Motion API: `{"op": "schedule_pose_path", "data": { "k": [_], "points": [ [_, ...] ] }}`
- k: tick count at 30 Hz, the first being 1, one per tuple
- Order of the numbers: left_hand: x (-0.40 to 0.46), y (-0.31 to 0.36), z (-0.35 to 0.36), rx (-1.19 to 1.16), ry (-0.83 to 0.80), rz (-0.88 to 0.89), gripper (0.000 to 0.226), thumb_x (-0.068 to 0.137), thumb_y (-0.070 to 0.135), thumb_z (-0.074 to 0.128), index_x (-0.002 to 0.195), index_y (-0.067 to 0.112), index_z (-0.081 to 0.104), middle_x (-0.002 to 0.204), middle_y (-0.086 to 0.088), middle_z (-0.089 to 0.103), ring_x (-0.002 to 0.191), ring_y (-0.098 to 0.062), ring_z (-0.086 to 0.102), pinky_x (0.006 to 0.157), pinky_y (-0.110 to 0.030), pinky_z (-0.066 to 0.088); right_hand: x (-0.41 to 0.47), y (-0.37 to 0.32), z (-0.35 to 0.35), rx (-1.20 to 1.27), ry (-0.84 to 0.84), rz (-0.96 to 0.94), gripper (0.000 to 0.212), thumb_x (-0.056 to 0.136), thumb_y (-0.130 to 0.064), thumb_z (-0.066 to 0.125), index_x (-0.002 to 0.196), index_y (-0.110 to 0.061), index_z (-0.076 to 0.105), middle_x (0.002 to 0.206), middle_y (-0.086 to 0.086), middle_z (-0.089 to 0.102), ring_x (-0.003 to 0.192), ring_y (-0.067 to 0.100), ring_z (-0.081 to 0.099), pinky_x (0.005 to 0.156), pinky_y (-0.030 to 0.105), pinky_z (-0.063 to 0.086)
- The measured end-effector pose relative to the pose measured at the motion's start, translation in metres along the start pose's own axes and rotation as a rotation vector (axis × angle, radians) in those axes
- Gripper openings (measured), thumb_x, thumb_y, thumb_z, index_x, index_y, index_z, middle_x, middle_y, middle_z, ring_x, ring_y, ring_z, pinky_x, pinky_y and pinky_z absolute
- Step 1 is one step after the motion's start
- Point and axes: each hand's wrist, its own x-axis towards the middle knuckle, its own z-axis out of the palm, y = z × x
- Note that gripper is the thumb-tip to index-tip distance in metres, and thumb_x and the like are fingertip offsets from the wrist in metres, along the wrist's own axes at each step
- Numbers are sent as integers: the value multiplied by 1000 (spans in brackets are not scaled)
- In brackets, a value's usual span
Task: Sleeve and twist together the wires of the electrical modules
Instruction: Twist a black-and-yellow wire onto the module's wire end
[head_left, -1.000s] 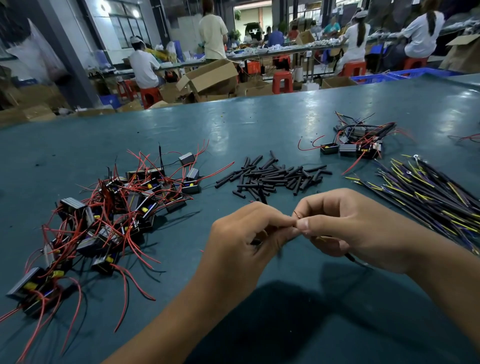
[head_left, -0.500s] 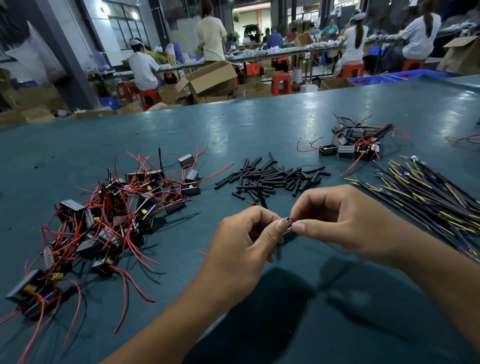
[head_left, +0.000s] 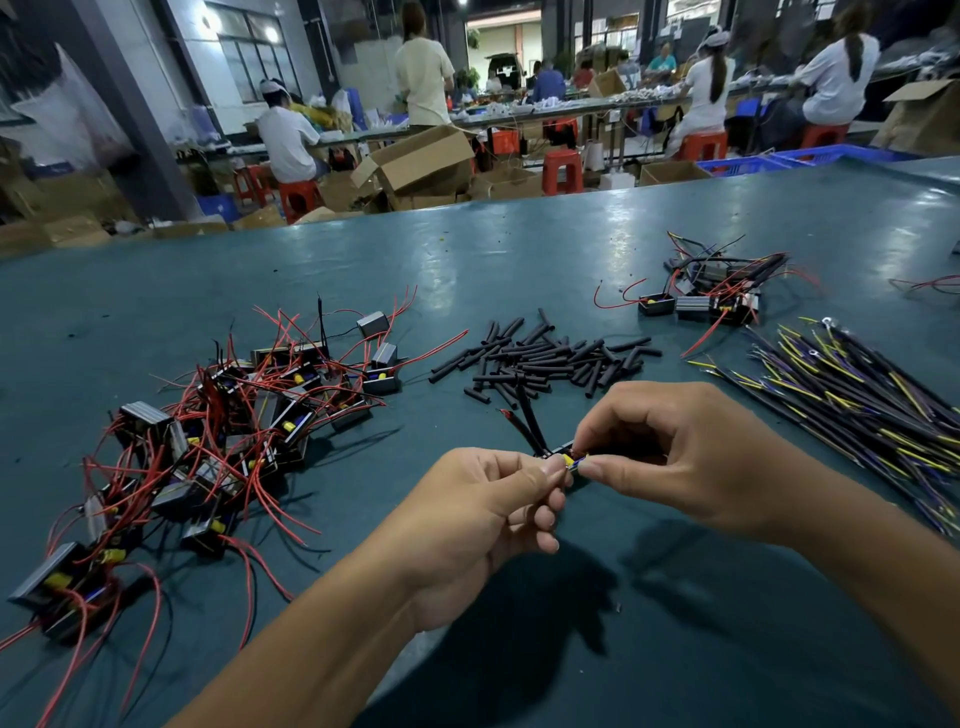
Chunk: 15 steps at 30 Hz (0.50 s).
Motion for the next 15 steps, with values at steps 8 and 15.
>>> {"op": "schedule_pose_path", "data": {
  "k": [8, 15],
  "points": [
    [2, 0, -4, 135, 107, 143, 17, 95, 13, 63, 83, 2, 67, 70, -4, 62, 54, -8, 53, 54, -19, 51, 0, 3, -7, 31, 43, 38, 5, 86, -22, 75, 87, -24, 71, 76, -9, 68, 63, 4, 58, 60, 13, 43],
    [6, -8, -5, 902, 296, 750, 11, 88, 18, 76, 98, 18, 71, 88, 7, 70, 75, -11, 67, 68, -30, 56, 1, 0, 1, 139, 29, 56, 23, 81, -43, 70, 92, -23, 73, 81, -5, 74, 70, 9, 68, 64, 27, 54]
  ]
}}
